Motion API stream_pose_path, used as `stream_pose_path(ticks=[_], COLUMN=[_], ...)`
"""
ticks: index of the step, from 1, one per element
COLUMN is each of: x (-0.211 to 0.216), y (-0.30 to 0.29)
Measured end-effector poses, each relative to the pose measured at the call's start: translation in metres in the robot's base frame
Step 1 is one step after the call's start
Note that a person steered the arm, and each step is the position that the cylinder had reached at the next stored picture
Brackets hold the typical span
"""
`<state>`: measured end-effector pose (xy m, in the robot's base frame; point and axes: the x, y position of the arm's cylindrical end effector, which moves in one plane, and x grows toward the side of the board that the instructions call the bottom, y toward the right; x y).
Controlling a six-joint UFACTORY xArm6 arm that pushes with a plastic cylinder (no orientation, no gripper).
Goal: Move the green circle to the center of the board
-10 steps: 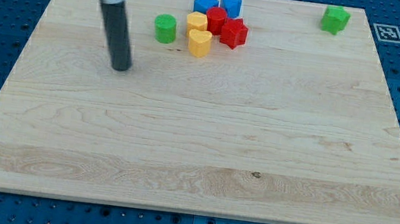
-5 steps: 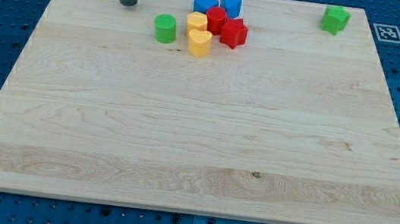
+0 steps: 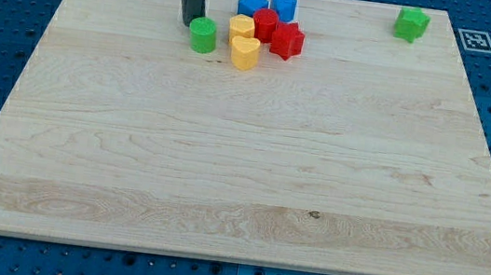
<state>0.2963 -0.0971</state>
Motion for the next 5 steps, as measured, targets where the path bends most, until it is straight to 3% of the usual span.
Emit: stream_pose_path(ticks=[4, 5], x=[0.154, 0.143], y=[0.050, 0.036])
